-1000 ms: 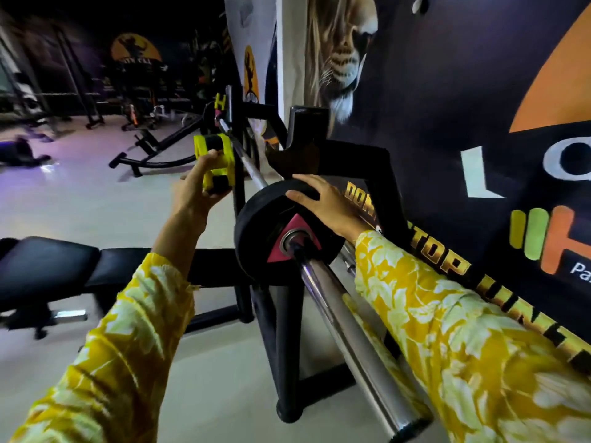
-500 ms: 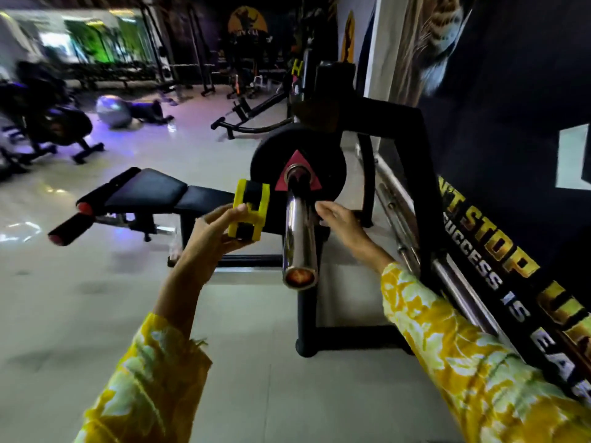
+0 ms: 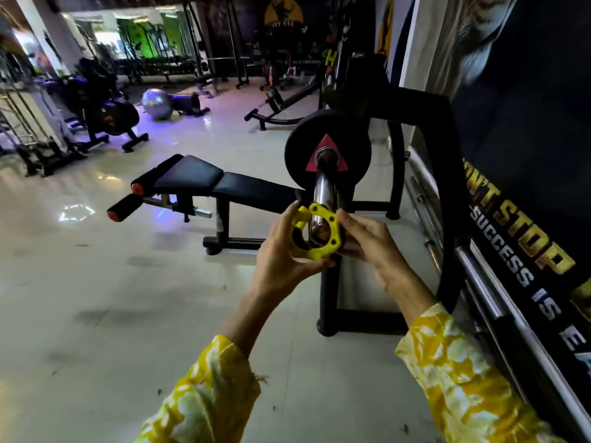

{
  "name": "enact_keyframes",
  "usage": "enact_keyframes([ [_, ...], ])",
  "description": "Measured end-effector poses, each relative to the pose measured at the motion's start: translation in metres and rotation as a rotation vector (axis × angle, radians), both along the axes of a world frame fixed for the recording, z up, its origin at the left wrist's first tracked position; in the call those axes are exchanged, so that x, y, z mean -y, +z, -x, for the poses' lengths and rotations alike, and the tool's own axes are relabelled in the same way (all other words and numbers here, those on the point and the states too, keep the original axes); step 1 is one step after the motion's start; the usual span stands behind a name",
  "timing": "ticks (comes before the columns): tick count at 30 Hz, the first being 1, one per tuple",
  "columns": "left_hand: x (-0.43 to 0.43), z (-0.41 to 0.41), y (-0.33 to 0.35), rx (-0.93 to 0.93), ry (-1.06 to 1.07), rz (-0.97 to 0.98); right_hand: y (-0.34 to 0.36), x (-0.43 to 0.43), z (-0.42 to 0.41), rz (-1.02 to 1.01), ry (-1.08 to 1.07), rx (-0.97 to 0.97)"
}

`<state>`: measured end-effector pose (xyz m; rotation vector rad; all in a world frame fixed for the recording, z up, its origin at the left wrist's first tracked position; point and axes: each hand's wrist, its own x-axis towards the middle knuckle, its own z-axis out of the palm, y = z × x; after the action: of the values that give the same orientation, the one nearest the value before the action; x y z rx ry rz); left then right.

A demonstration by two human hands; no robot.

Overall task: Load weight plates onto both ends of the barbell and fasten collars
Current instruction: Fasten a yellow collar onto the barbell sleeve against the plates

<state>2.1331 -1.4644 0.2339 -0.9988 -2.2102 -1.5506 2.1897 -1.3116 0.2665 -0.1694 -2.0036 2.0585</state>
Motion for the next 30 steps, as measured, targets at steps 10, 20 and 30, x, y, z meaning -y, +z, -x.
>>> enact_keyframes([
  [10,-0.011,-0.006,-0.028,0.451,-0.245,-0.456,-0.035,0.0,-0.011,0.063,-0.06,-0.084],
  [20,-0.027,0.029,-0.021,0.745,-0.203,-0.552,-0.048,0.001,0.032,0.229,-0.207,-0.061],
  [30,-0.063,0.112,-0.002,0.868,-0.094,-0.536,-0.043,-0.028,0.114,0.226,-0.515,-0.049],
])
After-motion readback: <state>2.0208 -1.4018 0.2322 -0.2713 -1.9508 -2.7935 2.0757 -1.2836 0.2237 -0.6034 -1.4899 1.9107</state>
